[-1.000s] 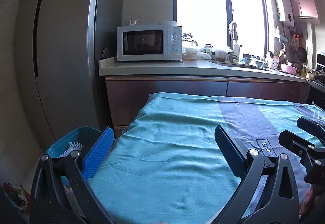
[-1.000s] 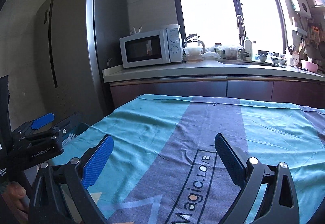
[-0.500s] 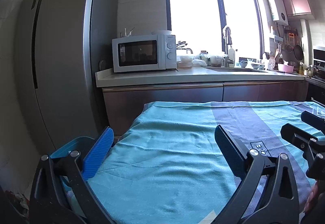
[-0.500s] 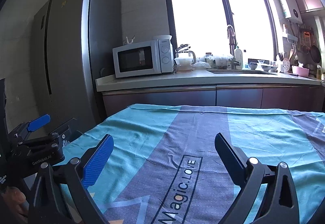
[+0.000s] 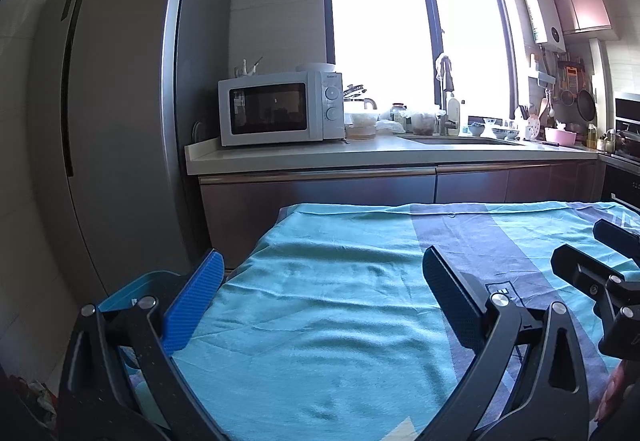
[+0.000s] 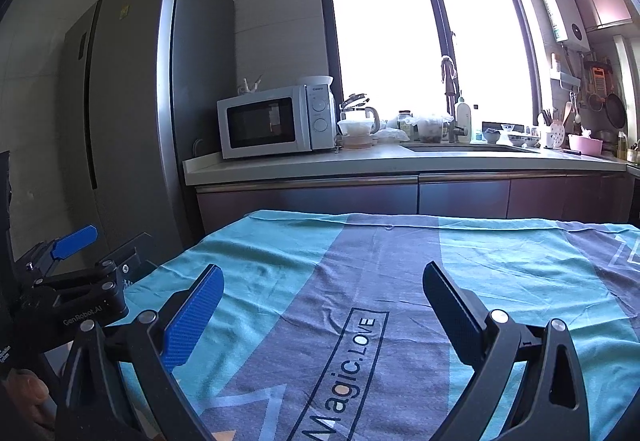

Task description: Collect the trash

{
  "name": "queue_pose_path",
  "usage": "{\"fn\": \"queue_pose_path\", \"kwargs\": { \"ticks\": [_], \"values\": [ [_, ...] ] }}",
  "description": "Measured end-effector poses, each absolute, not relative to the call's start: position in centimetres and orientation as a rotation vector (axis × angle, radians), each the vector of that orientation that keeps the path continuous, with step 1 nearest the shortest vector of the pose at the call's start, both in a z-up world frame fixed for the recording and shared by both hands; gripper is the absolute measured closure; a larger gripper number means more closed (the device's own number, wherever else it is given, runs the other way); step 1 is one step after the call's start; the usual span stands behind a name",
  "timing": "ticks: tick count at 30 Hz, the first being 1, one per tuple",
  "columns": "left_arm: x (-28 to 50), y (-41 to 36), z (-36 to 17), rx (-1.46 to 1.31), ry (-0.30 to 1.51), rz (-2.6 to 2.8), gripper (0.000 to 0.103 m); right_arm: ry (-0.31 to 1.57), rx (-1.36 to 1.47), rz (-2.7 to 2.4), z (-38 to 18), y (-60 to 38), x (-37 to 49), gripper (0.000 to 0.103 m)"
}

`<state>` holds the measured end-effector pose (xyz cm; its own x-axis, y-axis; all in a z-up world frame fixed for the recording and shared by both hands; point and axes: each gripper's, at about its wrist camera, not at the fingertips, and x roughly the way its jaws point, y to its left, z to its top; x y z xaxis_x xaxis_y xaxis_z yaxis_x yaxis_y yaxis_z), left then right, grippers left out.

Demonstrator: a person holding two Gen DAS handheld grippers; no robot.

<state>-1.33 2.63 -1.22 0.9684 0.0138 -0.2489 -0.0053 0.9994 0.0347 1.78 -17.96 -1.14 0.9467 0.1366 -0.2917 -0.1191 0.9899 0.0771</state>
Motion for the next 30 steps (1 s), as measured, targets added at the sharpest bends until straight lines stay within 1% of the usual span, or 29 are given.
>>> {"fn": "queue_pose_path", "kwargs": {
  "ticks": [30],
  "values": [
    [-1.04, 2.49, -1.35, 0.035, 0.251, -0.002, 0.005, 0.309, 0.066, 0.123, -1.15, -18.07, 1.72, 0.007]
  ]
}}
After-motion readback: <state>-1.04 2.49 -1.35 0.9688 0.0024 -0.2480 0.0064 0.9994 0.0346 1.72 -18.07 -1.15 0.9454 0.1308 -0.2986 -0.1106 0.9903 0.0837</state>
